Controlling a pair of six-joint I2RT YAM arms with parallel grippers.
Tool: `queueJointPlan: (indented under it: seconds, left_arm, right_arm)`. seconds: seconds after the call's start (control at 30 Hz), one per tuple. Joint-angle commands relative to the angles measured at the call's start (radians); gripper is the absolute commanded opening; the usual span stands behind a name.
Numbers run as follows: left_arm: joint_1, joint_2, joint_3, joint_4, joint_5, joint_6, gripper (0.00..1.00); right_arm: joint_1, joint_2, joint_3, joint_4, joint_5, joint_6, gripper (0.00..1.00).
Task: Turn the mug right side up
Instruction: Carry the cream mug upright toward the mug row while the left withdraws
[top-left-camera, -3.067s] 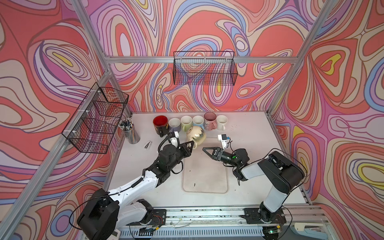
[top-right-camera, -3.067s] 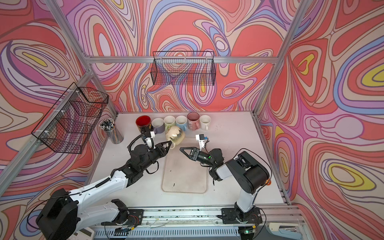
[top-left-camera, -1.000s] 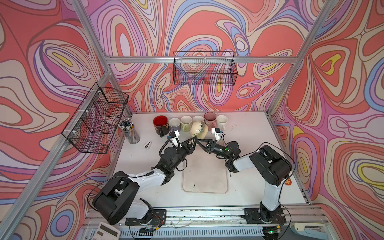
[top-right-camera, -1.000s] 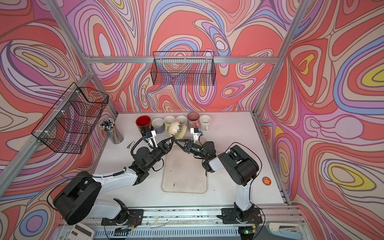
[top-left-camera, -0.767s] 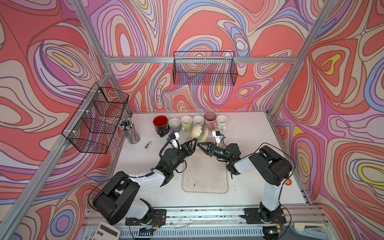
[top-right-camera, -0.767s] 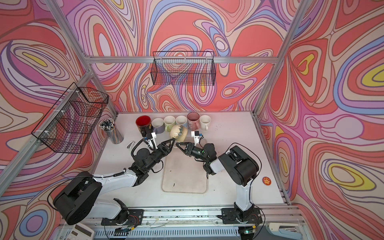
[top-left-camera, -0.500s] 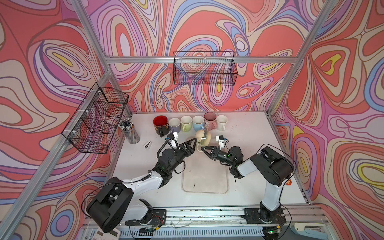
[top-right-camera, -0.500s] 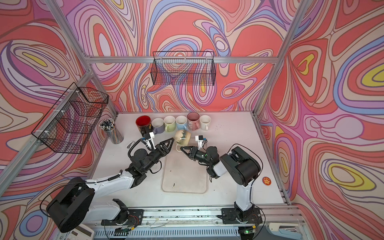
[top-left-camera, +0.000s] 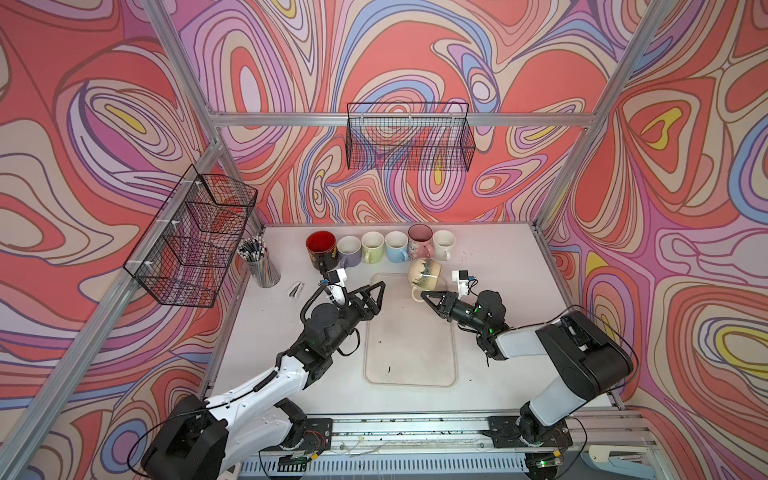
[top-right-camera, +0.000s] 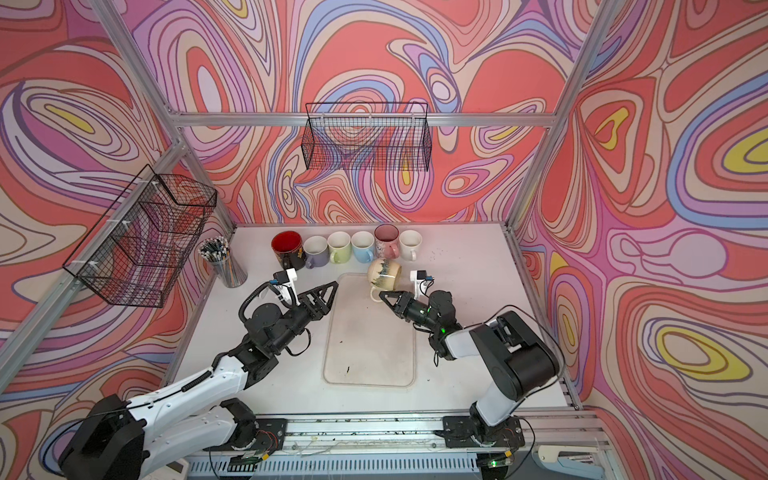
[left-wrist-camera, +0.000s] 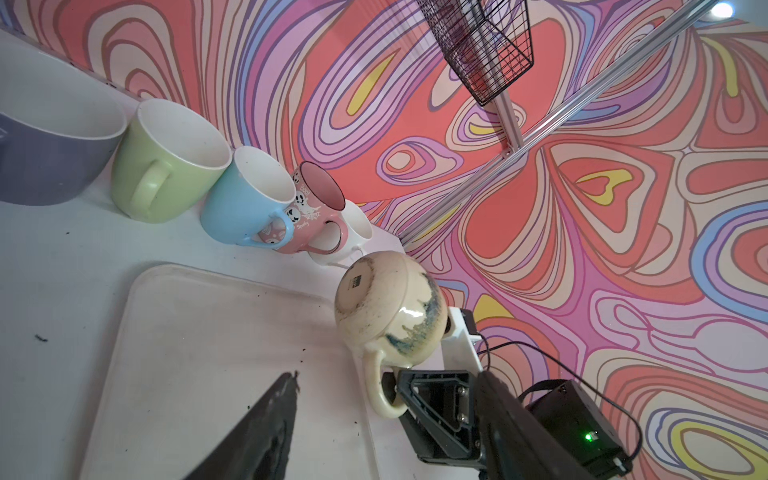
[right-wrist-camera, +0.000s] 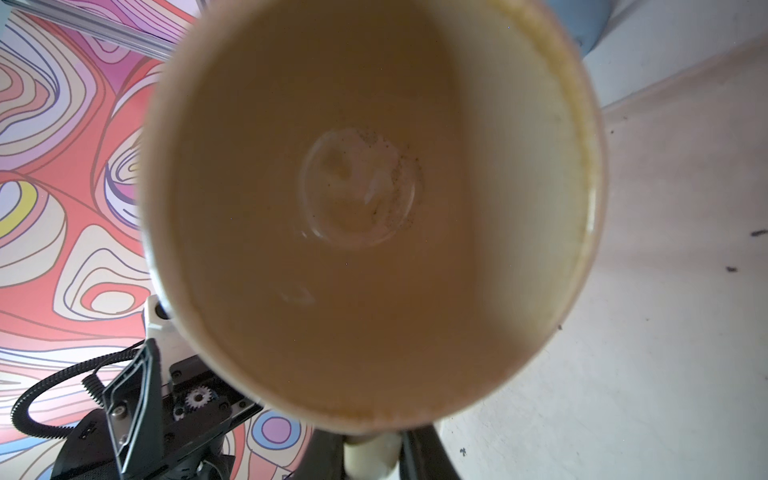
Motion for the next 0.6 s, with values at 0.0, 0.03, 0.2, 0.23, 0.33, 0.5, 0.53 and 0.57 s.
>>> queueJointPlan:
  seconds: [0.0, 0.03, 0.2, 0.23, 0.33, 0.5, 0.53, 0.57]
  left_arm:
    - [-0.002, -0.038, -0.016, -0.062, -0.020, 0.032, 0.71]
    - [-0.002, -0.047, -0.018, -0.073, -0.021, 0.036, 0.71]
    - [-0.002, -0.105, -0.021, -0.138, -0.027, 0.059, 0.71]
    - [-0.002, -0.116, -0.022, -0.151, -0.028, 0.064, 0.71]
    - [-0.002, -0.150, -0.026, -0.192, -0.037, 0.077, 0.70]
    - [-0.002, -0.196, -0.035, -0.237, -0.044, 0.090, 0.70]
    - [-0.002, -0.203, -0.038, -0.243, -0.045, 0.090, 0.70]
    - [-0.002, -0.211, -0.043, -0.248, -0.045, 0.088, 0.70]
  right_arm:
    - [-0.025, -0.089, 0.011, -0.101, 0.041, -0.111, 0.00]
    - [-0.033, -0.104, 0.011, -0.127, 0.043, -0.119, 0.00]
    - [-0.094, -0.184, 0.030, -0.302, 0.042, -0.160, 0.00]
    - [-0.103, -0.197, 0.037, -0.340, 0.042, -0.173, 0.00]
    - [-0.140, -0.230, 0.059, -0.448, 0.036, -0.208, 0.00]
    - [-0.206, -0.229, 0.080, -0.527, -0.004, -0.229, 0.00]
    - [-0.216, -0.229, 0.078, -0.525, -0.007, -0.226, 0.00]
    - [-0.228, -0.228, 0.076, -0.527, -0.009, -0.226, 0.00]
